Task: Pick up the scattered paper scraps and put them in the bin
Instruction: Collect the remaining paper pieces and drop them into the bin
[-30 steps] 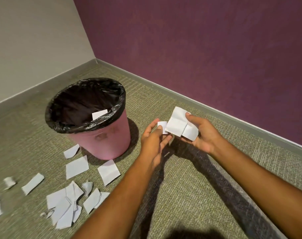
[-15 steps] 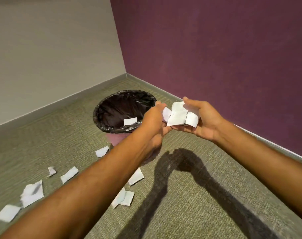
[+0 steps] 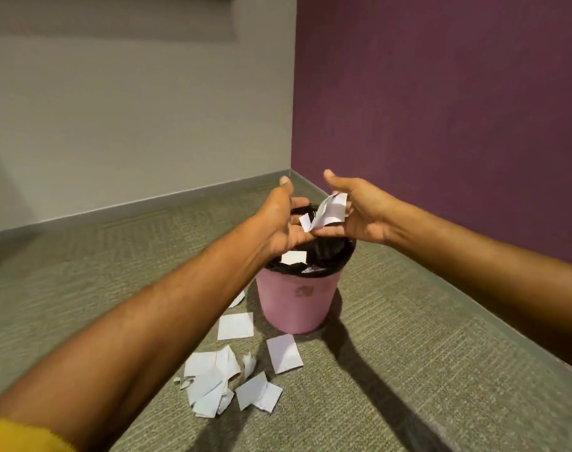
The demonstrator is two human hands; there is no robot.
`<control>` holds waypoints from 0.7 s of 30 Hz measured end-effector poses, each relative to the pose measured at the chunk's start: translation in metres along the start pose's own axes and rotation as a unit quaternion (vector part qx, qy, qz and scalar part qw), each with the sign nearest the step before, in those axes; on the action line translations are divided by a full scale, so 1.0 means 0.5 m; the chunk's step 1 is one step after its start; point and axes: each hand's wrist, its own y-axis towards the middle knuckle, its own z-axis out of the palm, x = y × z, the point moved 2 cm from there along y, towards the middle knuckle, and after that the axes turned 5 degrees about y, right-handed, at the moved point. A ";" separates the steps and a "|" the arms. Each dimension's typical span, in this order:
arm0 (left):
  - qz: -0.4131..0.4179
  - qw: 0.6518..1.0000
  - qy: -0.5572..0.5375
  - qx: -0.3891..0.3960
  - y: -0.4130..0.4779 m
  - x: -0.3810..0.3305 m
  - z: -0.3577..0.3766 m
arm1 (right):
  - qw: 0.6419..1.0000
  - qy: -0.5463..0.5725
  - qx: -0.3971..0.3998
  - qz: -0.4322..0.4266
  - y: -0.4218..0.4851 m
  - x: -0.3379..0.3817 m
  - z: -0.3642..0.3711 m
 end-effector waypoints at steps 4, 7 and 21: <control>0.002 1.000 0.013 0.016 0.025 -0.003 -0.040 | 1.000 -0.017 -0.011 0.001 0.009 -0.012 0.022; 0.003 0.999 0.029 0.017 0.036 -0.005 -0.064 | 0.999 -0.018 -0.030 -0.003 0.012 -0.022 0.022; 0.011 0.981 0.191 -0.015 -0.016 -0.047 -0.279 | 0.992 -0.129 -0.006 -0.016 0.000 -0.070 0.079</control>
